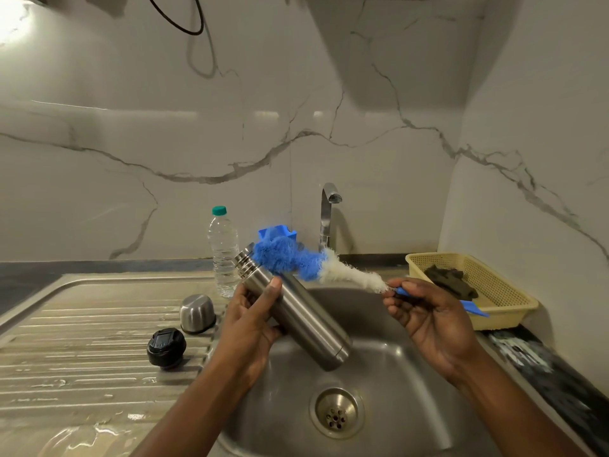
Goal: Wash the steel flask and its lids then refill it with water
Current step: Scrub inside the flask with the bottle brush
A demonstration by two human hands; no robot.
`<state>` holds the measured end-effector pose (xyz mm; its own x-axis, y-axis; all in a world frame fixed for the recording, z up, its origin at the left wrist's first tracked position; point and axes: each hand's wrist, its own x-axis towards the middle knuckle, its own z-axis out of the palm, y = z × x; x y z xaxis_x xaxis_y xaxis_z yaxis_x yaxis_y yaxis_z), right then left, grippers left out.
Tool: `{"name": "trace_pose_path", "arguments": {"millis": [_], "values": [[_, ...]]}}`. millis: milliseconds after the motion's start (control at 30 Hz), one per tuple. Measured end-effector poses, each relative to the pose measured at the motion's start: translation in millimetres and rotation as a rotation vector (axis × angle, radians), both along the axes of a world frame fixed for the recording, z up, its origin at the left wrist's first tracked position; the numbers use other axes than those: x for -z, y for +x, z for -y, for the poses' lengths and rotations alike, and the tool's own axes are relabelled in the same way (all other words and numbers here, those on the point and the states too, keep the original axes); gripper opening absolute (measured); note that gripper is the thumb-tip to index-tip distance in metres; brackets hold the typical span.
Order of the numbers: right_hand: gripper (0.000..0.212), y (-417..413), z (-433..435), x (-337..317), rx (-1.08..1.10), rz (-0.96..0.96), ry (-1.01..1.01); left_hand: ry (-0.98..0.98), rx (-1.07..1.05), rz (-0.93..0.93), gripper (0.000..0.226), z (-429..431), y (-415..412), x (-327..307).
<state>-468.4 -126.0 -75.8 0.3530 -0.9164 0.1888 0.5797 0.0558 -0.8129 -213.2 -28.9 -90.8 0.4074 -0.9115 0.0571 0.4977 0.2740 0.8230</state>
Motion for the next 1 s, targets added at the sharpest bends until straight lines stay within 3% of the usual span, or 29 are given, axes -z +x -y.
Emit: {"name": "trace_pose_path", "arguments": {"millis": [1000], "values": [[0.025,2.5,-3.4,-2.4,-0.02,0.014,-0.002,-0.012,0.055,0.032,0.044,-1.4,1.6,0.0]]}}
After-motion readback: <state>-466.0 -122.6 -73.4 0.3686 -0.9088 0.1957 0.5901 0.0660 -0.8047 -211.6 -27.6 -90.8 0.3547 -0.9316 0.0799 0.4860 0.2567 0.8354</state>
